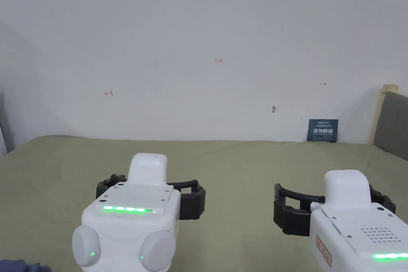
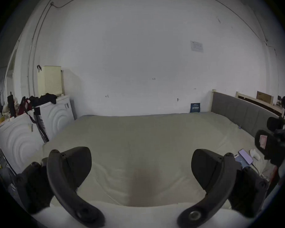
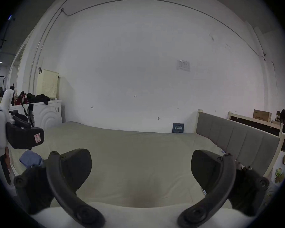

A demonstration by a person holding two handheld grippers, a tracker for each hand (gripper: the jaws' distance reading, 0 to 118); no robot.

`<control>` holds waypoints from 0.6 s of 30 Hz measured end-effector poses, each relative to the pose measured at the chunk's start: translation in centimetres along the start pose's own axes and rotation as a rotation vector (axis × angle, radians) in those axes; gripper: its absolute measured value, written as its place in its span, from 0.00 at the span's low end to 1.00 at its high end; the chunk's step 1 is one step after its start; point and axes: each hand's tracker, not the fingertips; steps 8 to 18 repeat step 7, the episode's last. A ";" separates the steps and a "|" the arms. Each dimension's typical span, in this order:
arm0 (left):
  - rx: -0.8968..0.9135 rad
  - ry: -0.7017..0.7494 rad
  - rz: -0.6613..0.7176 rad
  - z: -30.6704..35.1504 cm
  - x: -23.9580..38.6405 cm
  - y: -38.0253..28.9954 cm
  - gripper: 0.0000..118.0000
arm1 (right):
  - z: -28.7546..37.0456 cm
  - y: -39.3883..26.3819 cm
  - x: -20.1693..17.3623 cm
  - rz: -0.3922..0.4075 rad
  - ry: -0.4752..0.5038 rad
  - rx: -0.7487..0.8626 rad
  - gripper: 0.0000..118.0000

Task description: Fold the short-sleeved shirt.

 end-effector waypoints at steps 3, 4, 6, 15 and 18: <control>-0.070 -0.029 -0.011 -0.2 0.1 0.4 1.00 | 0.1 0.0 -0.1 -0.003 0.010 0.004 1.00; -0.068 -0.020 -0.002 -0.3 0.1 0.5 1.00 | 0.2 -0.1 -0.1 -0.006 0.009 0.006 1.00; -0.045 0.029 -0.014 -0.4 0.4 0.5 1.00 | 0.3 -0.1 -0.1 -0.009 0.013 0.006 1.00; -0.013 0.013 0.002 -0.2 0.3 0.5 1.00 | 0.3 -0.1 -0.1 -0.010 0.011 0.005 1.00; -0.013 0.013 0.002 -0.2 0.3 0.5 1.00 | 0.3 -0.1 -0.1 -0.010 0.011 0.005 1.00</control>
